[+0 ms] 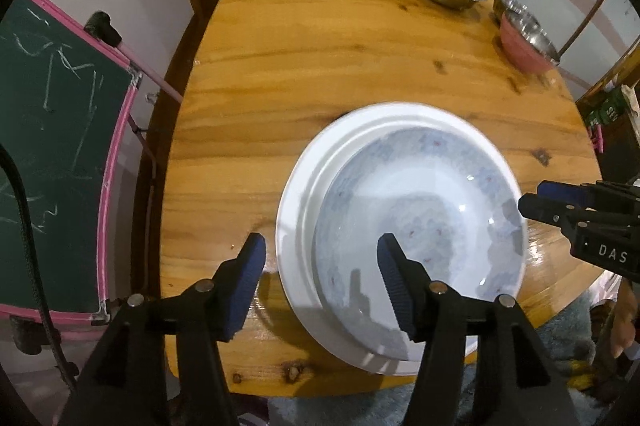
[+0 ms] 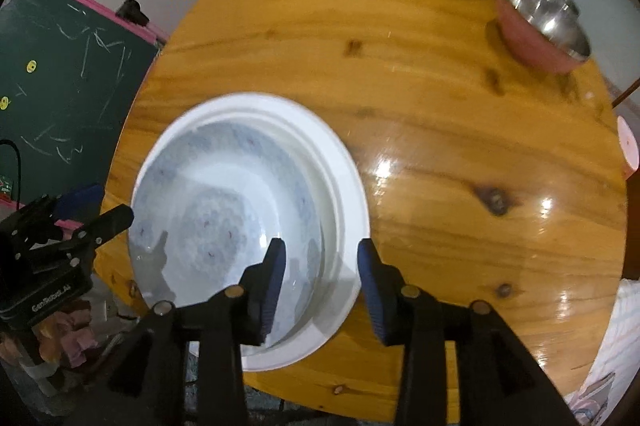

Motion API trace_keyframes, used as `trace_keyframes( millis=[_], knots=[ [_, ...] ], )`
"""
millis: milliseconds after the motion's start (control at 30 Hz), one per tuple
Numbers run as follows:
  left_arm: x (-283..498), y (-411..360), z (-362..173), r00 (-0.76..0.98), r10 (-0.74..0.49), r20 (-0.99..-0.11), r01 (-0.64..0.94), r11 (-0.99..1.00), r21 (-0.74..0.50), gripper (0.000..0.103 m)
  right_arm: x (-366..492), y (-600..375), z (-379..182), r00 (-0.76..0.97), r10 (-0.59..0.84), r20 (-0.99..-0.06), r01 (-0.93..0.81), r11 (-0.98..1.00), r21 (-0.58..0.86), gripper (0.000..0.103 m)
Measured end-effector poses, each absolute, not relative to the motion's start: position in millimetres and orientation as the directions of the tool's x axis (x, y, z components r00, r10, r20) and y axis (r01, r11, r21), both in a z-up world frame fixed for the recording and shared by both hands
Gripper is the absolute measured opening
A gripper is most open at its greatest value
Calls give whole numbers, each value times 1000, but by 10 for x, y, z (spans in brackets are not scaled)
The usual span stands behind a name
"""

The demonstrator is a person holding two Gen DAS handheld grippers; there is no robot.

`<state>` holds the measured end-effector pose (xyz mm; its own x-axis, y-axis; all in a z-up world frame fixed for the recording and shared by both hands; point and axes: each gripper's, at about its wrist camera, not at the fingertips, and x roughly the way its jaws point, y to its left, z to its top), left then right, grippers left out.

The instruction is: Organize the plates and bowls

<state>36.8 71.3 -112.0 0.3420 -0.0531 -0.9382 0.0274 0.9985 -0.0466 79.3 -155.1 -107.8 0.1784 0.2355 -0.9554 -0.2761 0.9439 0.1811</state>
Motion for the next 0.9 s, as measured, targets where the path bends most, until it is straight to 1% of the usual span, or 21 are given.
trace_keyframes(
  millis=[67, 167, 233, 300, 367, 500, 567, 700, 900],
  knots=[
    [346, 711, -980, 369, -52, -928, 26, 999, -45, 65, 777, -1571, -992, 191, 247, -950, -278, 942, 189, 37],
    [305, 694, -717, 415, -53, -908, 31, 999, -45, 67, 740, -1598, -860, 206, 273, -940, -284, 936, 210, 37],
    [272, 679, -538, 443, -53, -895, 39, 998, -40, 70, 703, -1616, -720, 229, 275, -934, -292, 935, 203, 38],
    [253, 660, -329, 473, -50, -880, 43, 999, -33, 79, 672, -1627, -555, 254, 280, -926, -305, 931, 198, 37],
    [247, 659, -80, 503, -53, -863, 42, 998, -37, 83, 634, -1659, -328, 287, 299, -910, -321, 925, 203, 37],
    [302, 725, 370, 530, -86, -844, 34, 996, -81, 83, 622, -1723, 153, 359, 343, -868, -339, 915, 221, 37],
    [344, 761, 619, 553, -87, -829, 32, 996, -83, 83, 620, -1737, 359, 395, 346, -851, -348, 914, 210, 37],
    [480, 826, 1116, 613, -18, -790, -3, 1000, -25, 83, 701, -1767, 803, 451, 353, -820, -360, 912, 195, 37],
    [734, 874, 1822, 670, 49, -741, -29, 999, 39, 83, 975, -1827, 1454, 526, 353, -774, -337, 922, 192, 37]
  ],
)
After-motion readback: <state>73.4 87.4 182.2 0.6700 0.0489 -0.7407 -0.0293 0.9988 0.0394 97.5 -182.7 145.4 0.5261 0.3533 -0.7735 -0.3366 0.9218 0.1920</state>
